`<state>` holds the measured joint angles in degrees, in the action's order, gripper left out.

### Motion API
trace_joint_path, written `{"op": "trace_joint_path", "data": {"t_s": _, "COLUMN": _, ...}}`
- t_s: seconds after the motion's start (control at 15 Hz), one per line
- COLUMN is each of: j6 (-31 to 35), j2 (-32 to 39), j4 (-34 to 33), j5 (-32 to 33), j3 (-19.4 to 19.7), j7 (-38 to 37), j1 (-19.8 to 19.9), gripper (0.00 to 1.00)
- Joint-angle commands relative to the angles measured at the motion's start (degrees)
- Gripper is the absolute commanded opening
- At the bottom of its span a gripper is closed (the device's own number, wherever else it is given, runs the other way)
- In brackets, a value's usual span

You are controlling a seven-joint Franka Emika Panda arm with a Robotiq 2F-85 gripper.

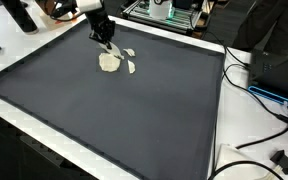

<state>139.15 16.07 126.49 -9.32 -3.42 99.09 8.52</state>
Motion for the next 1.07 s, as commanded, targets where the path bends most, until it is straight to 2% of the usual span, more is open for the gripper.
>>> {"op": "trace_joint_path", "data": {"t_s": 0.0, "j6": 1.46, "j2": 3.8, "j4": -0.41, "j5": -5.46, "j3": -2.08, "j7": 1.79, "j1": -0.04, "gripper": 0.01}}
{"op": "trace_joint_path", "data": {"t_s": 0.33, "j6": 1.21, "j2": 4.08, "j4": -0.75, "j5": -4.08, "j3": -1.16, "j7": -1.13, "j1": -0.49, "gripper": 0.01}}
{"op": "trace_joint_path", "data": {"t_s": 1.0, "j6": -1.39, "j2": -3.01, "j4": 0.87, "j5": -4.49, "j3": -0.99, "j7": -17.67, "j1": -1.75, "gripper": 0.01}}
